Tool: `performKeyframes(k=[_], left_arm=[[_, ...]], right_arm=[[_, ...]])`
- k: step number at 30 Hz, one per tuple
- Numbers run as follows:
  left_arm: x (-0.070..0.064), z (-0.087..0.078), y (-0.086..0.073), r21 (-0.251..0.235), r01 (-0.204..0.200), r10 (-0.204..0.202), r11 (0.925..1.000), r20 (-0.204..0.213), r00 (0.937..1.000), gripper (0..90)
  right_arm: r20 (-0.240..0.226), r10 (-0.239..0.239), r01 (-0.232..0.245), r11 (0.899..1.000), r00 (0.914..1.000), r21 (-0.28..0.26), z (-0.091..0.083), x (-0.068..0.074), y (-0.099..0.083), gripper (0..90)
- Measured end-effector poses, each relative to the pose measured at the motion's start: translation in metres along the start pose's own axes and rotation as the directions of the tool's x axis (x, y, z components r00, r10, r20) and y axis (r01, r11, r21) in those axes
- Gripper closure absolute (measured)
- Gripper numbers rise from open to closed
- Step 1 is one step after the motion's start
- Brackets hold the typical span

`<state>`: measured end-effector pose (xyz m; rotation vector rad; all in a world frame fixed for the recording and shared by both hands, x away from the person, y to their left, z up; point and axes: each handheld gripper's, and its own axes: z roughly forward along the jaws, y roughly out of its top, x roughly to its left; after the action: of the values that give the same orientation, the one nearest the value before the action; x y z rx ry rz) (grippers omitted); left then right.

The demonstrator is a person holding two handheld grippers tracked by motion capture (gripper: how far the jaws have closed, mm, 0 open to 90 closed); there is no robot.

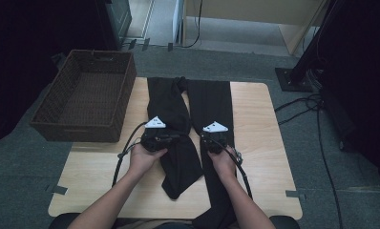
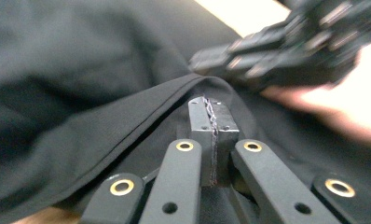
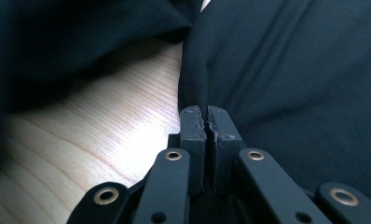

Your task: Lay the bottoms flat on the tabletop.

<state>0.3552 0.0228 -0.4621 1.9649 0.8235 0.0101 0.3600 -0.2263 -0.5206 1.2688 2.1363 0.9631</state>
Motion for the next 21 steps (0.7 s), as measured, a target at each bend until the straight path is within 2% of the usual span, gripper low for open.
performKeyframes(k=[2, 4, 6, 7, 8, 9, 10, 12, 13, 14, 15, 16, 19, 21], left_arm=[[-0.003, -0.015, 0.001, -0.031, 0.000, 0.000, 0.9995, 0.024, 0.9997, 90.0], [-0.003, -0.030, -0.003, -0.045, -0.009, 0.010, 0.9990, 0.020, 0.9998, 90.0], [0.002, -0.044, -0.013, -0.018, -0.003, 0.003, 0.9998, -0.012, 0.9999, 89.9], [0.002, -0.044, -0.013, -0.018, -0.003, 0.003, 0.9998, -0.012, 0.9999, 89.6], [0.011, -0.057, -0.026, 0.012, 0.018, -0.018, 0.9998, -0.049, 0.9986, 89.3], [0.011, -0.057, -0.026, 0.012, 0.018, -0.018, 0.9998, -0.049, 0.9986, 88.7], [0.019, -0.068, -0.040, 0.060, 0.035, -0.029, 0.9976, -0.101, 0.9944, 87.8], [0.027, -0.076, -0.052, 0.107, 0.054, -0.037, 0.9928, -0.155, 0.9873, 87.5], [0.030, -0.081, -0.056, 0.125, 0.064, -0.042, 0.9902, -0.171, 0.9844, 87.3], [0.030, -0.081, -0.056, 0.125, 0.064, -0.042, 0.9902, -0.171, 0.9844, 86.8], [0.035, -0.089, -0.065, 0.149, 0.074, -0.042, 0.9861, -0.203, 0.9782, 85.9], [0.038, -0.093, -0.069, 0.165, 0.081, -0.044, 0.9829, -0.216, 0.9753, 84.3], [0.046, -0.103, -0.077, 0.174, 0.124, -0.078, 0.9770, -0.249, 0.9653, 79.8], [0.047, -0.111, -0.076, 0.138, 0.128, -0.093, 0.9821, -0.235, 0.9676, 78.7]], right_arm=[[0.001, 0.000, 0.000, 1.000, 1.0000, -0.003, 0.000, 0.000, 0.000, 86.2], [0.001, 0.004, -0.004, 1.000, 1.0000, -0.002, -0.001, -0.001, -0.001, 86.2], [0.002, 0.005, -0.005, 1.000, 1.0000, -0.001, -0.001, -0.001, -0.001, 86.2], [0.004, 0.006, -0.006, 1.000, 1.0000, 0.000, -0.001, -0.001, -0.001, 86.2], [0.006, 0.000, 0.000, 1.000, 1.0000, -0.003, -0.001, -0.001, -0.001, 86.2], [0.007, 0.000, 0.000, 1.000, 1.0000, -0.003, -0.001, -0.001, -0.001, 86.2], [0.007, -0.008, 0.008, 1.000, 0.9999, -0.005, -0.001, -0.001, -0.001, 86.2], [0.007, -0.007, 0.007, 1.000, 1.0000, -0.004, -0.001, 0.000, -0.001, 86.2], [0.008, -0.009, 0.009, 1.000, 0.9999, -0.004, -0.001, 0.000, -0.001, 86.2], [0.008, -0.009, 0.009, 1.000, 0.9999, -0.004, -0.001, 0.000, -0.001, 86.2], [0.011, -0.011, 0.011, 1.000, 0.9999, -0.004, -0.001, 0.000, -0.001, 86.2], [0.013, -0.012, 0.012, 1.000, 0.9998, -0.003, -0.001, 0.000, -0.001, 86.2], [0.013, -0.013, 0.013, 1.000, 0.9998, -0.003, -0.001, 0.000, -0.001, 86.2], [0.012, -0.010, 0.010, 1.000, 0.9999, -0.004, -0.001, 0.000, -0.001, 86.2]])
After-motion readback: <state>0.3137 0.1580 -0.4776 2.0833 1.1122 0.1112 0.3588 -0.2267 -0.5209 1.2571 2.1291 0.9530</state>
